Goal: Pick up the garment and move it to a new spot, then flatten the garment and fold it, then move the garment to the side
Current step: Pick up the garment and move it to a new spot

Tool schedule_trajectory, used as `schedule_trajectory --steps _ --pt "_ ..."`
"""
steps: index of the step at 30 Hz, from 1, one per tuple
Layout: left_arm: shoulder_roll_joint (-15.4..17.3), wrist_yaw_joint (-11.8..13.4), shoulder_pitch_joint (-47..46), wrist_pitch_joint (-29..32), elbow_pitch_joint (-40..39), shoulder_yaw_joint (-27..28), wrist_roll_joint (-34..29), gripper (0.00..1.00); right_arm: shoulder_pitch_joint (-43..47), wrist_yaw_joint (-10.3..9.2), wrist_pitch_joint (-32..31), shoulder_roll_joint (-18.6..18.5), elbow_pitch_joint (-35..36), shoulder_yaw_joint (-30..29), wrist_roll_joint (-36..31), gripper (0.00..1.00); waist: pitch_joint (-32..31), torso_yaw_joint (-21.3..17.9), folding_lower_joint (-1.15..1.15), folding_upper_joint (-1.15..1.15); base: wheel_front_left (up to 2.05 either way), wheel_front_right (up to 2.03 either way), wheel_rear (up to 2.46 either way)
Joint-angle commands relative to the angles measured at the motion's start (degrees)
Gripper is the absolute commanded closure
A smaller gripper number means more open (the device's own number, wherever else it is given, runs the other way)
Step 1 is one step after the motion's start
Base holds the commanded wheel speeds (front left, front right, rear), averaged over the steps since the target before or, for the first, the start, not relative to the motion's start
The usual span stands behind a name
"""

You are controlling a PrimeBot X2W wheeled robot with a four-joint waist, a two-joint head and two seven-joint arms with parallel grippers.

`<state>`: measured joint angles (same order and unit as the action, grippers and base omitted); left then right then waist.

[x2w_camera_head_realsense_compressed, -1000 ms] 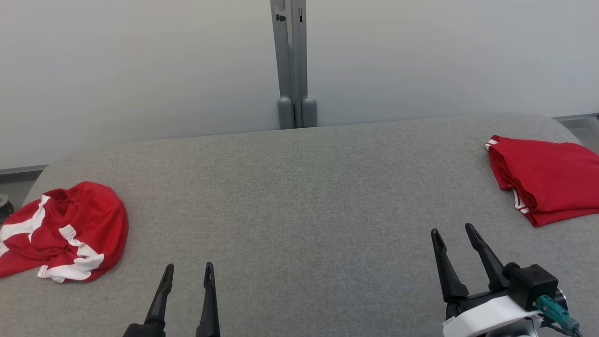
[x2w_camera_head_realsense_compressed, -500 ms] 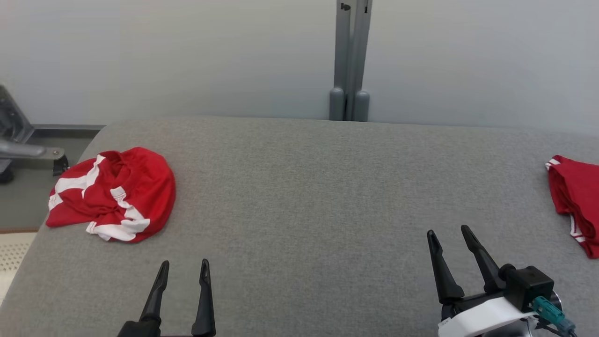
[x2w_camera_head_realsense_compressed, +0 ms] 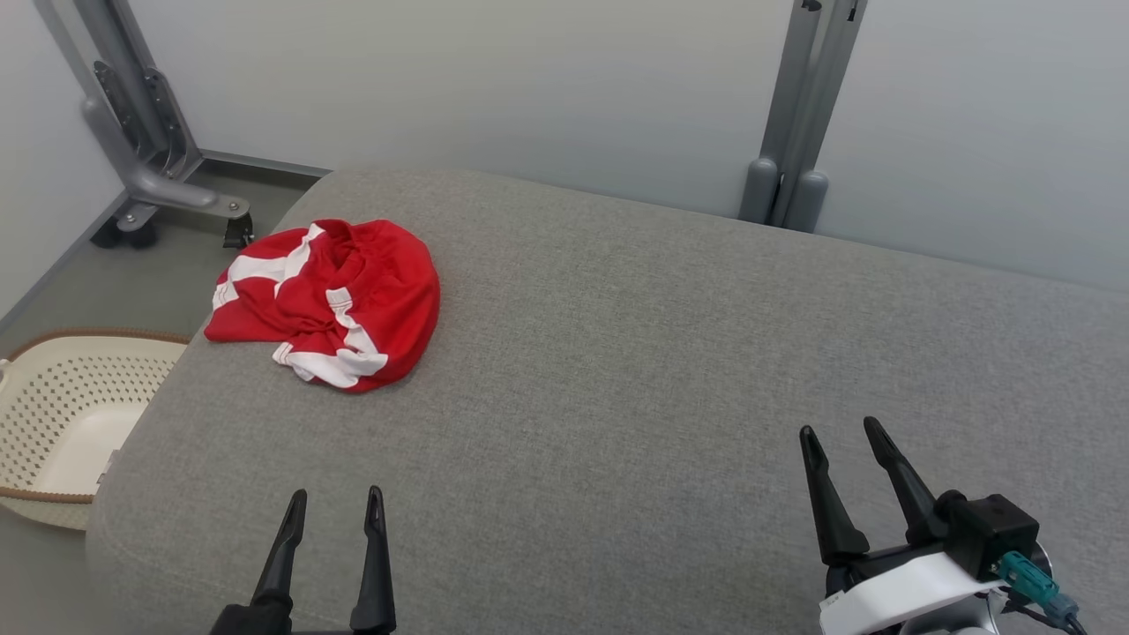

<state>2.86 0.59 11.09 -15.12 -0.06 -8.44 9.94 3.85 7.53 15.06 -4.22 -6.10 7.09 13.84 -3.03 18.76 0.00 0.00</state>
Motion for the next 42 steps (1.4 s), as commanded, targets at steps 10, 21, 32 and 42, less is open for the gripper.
schedule_trajectory --steps 10,21,32,42 --pt "0.1 -1.3 -3.6 0.0 -0.7 2.9 -1.8 0.00 -1.4 -0.09 0.2 -1.3 -0.1 0.6 -0.6 0.00 3.3 0.2 0.00 0.00 0.00 0.00 0.00" --pt "4.5 -5.9 -27.1 0.1 6.2 9.2 -0.9 0.00 -11.8 -0.09 0.2 -9.0 0.8 1.7 -2.1 0.00 17.4 -5.5 0.00 0.00 0.00 0.00 0.00" --pt "12.4 -7.6 -50.9 22.6 32.0 10.5 6.7 0.00 -16.6 -0.09 0.2 -12.8 1.7 -1.5 -3.0 0.00 24.1 -8.6 0.00 0.00 0.00 0.00 0.00" --pt "13.3 -8.0 -59.6 28.7 48.9 9.2 12.4 0.00 -17.9 -0.09 0.2 -13.0 3.2 -2.0 -3.5 0.00 29.0 -10.1 0.00 0.00 0.00 0.00 0.00"
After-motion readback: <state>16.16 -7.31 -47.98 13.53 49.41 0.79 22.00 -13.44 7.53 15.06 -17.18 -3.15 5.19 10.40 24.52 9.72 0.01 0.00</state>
